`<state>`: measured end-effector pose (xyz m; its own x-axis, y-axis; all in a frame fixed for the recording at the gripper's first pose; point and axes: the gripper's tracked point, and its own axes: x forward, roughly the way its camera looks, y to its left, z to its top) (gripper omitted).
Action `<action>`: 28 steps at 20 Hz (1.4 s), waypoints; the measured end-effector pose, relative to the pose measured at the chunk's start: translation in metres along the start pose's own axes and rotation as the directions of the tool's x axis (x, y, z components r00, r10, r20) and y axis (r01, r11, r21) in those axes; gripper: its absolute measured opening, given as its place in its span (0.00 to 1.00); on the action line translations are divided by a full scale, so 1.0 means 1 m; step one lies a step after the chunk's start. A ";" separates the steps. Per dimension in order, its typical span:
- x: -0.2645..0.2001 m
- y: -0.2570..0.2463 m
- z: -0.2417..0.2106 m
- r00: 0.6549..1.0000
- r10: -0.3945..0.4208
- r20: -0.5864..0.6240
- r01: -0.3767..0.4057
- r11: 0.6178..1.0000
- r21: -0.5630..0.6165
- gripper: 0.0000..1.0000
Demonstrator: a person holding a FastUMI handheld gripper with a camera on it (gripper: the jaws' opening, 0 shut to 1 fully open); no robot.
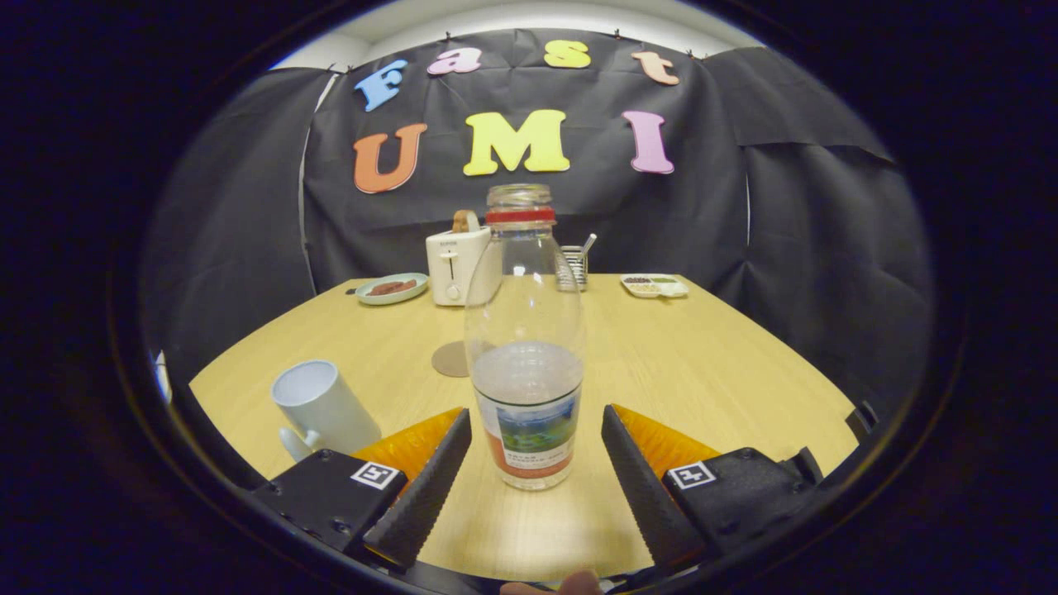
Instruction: Take the bottle from table, then pour the juice into the cup, finally place the bottle on the coaster
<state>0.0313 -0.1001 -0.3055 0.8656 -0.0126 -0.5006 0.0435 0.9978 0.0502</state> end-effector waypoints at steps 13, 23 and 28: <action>0.039 0.005 -0.010 0.997 -0.003 -0.079 0.005 0.999 0.034 0.87; 0.032 0.020 0.016 0.999 -0.029 -0.028 0.025 0.991 -0.128 0.76; 0.039 0.035 0.030 0.998 -0.056 0.010 0.056 0.943 -0.328 0.74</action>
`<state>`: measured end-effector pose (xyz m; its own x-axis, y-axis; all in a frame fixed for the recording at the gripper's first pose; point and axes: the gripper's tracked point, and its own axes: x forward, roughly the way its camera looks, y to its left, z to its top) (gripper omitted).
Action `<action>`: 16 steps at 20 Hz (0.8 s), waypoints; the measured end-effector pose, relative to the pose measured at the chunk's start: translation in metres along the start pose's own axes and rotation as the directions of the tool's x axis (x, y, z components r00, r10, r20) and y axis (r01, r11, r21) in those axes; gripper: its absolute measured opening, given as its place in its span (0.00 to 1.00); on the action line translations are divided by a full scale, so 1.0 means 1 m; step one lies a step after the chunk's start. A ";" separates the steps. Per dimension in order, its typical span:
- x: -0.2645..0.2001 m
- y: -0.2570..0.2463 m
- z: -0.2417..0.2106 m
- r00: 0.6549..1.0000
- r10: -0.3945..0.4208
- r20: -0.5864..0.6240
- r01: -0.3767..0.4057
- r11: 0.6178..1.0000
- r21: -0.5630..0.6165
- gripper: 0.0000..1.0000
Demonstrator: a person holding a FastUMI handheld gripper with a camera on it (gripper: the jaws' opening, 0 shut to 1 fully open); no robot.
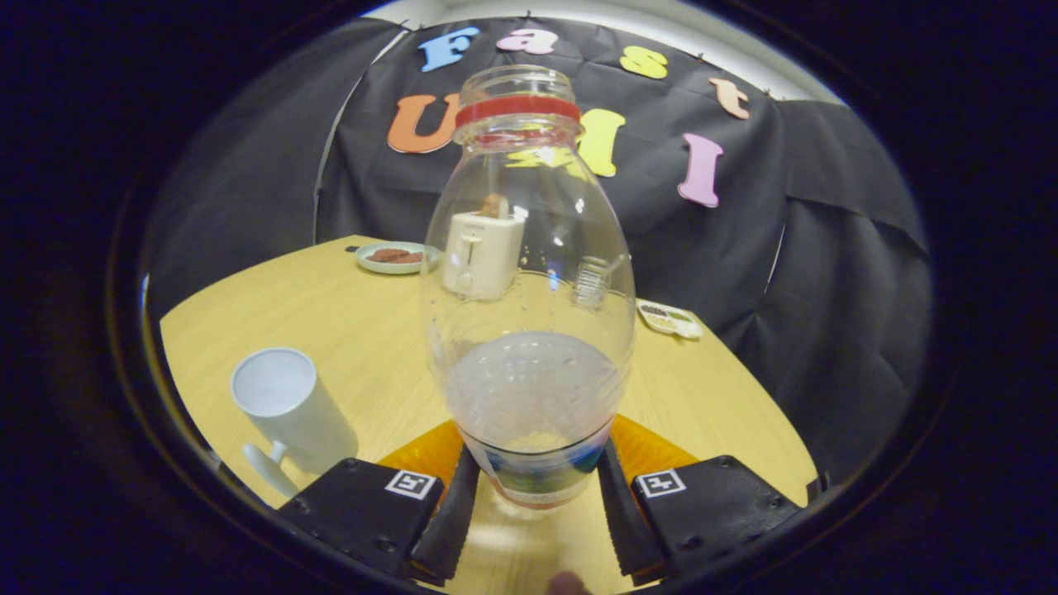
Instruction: Take the bottle from table, then pour the juice into the cup, finally place the bottle on the coaster
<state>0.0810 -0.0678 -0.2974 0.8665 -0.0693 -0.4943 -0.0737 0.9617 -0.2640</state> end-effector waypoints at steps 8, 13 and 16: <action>0.002 -0.019 0.018 0.981 -0.155 0.114 0.187 0.910 -0.371 0.74; 0.002 -0.023 0.026 0.950 -0.224 0.217 0.310 0.757 -0.575 0.74; 0.000 -0.018 0.031 0.934 -0.231 0.274 0.357 0.658 -0.663 0.74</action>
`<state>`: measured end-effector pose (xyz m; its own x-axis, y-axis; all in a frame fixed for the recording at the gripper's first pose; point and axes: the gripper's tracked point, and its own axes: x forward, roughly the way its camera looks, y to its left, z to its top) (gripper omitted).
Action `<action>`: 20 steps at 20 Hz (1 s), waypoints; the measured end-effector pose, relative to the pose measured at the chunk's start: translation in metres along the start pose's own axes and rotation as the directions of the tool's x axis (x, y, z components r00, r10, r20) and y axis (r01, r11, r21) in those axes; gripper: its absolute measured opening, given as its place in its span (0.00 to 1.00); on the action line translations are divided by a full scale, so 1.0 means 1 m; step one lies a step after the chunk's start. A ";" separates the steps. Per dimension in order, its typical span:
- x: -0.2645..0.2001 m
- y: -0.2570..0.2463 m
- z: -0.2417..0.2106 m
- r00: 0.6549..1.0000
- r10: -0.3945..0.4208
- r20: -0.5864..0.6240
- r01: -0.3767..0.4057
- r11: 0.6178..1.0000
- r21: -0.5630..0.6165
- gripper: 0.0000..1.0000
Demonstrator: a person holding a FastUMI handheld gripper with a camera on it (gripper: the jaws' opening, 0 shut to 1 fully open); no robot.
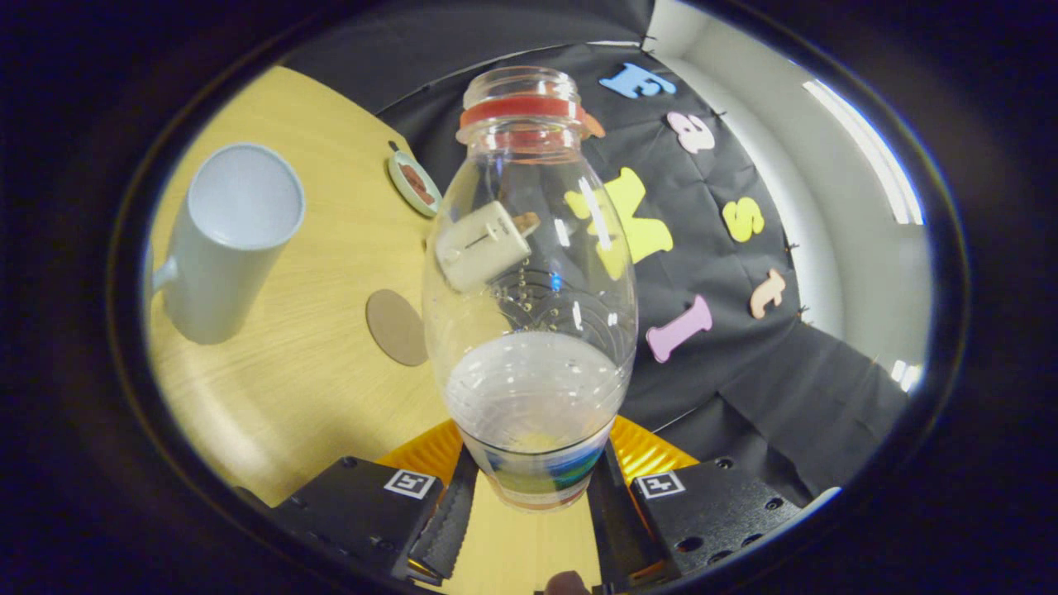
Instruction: Take the bottle from table, then pour the juice into the cup, finally place the bottle on the coaster
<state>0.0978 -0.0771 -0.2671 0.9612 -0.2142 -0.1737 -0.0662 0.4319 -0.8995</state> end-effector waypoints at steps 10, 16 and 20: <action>0.002 0.011 0.020 0.998 -0.007 0.067 0.027 0.952 -0.304 0.74; -0.004 0.001 0.034 0.994 -0.029 0.110 0.073 0.907 -0.414 0.73; -0.005 -0.008 0.036 0.993 -0.043 0.107 0.088 0.886 -0.455 0.73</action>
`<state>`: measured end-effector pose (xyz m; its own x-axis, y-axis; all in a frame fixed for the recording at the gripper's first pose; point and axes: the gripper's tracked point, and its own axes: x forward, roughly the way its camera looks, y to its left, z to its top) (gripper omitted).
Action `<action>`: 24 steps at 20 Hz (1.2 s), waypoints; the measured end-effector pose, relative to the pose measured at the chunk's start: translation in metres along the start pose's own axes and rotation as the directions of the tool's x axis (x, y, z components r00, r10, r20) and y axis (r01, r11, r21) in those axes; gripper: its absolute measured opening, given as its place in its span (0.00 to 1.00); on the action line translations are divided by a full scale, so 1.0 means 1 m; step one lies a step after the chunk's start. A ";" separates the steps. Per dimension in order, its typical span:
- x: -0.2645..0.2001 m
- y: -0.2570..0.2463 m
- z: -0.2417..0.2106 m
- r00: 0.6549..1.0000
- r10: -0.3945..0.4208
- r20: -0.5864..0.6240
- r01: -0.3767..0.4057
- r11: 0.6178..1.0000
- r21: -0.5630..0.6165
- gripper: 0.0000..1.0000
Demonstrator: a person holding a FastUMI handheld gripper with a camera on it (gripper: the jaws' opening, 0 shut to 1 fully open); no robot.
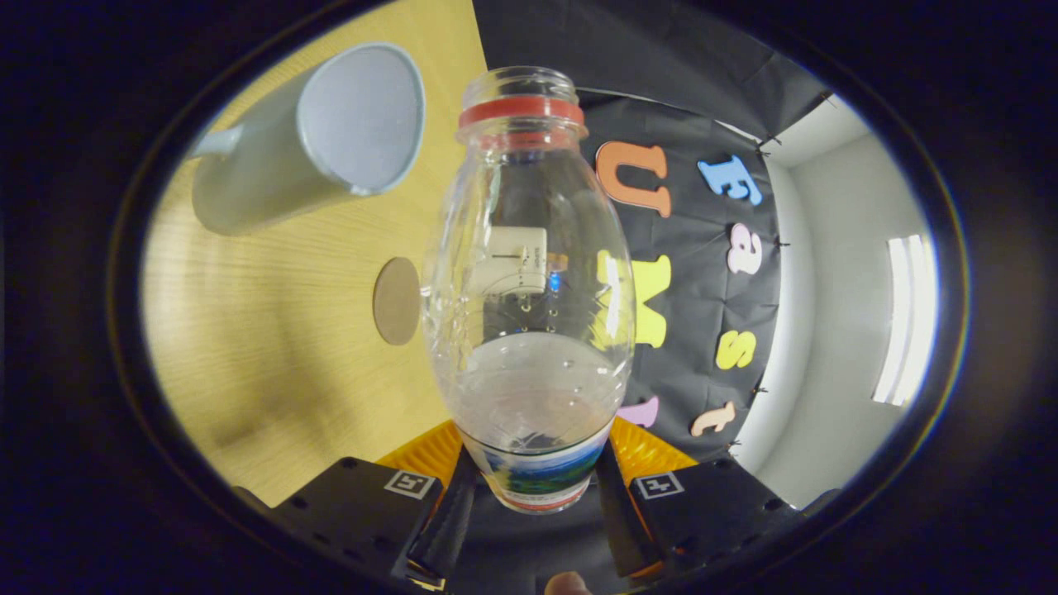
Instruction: Take the bottle from table, then pour the juice into the cup, finally place the bottle on the coaster
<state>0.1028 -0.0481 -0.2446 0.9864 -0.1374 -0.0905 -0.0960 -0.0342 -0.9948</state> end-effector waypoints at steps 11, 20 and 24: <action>-0.004 -0.016 -0.001 1.000 -0.012 0.006 0.012 0.998 -0.062 0.73; -0.002 -0.029 -0.001 1.000 -0.024 0.015 0.026 0.995 -0.098 0.73; -0.001 -0.031 -0.002 1.000 -0.024 0.011 0.025 0.992 -0.120 0.73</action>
<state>0.1043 -0.0493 -0.2131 0.9898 -0.1252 -0.0674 -0.0868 -0.1561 -0.9839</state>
